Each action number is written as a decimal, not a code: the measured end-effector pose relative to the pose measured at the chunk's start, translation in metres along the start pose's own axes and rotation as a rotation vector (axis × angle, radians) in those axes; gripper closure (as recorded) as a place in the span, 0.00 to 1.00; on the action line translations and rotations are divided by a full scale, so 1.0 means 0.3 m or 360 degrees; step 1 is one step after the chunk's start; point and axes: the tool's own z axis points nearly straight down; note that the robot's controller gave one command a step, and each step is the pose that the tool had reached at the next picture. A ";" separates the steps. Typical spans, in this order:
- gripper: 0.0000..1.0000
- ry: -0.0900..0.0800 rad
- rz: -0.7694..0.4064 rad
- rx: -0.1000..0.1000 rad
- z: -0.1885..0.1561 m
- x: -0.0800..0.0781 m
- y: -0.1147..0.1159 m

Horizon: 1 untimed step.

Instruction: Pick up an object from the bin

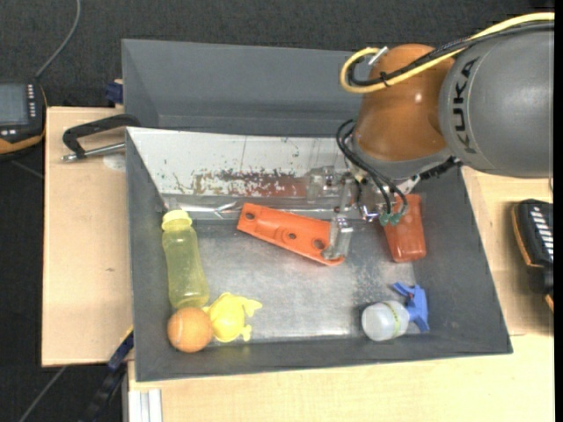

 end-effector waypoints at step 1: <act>0.00 -0.0001 -0.0455 0.0012 0.089 -0.023 0.044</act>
Offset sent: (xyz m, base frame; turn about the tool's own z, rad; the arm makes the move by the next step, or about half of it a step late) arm -0.0017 0.0187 -0.0548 0.0536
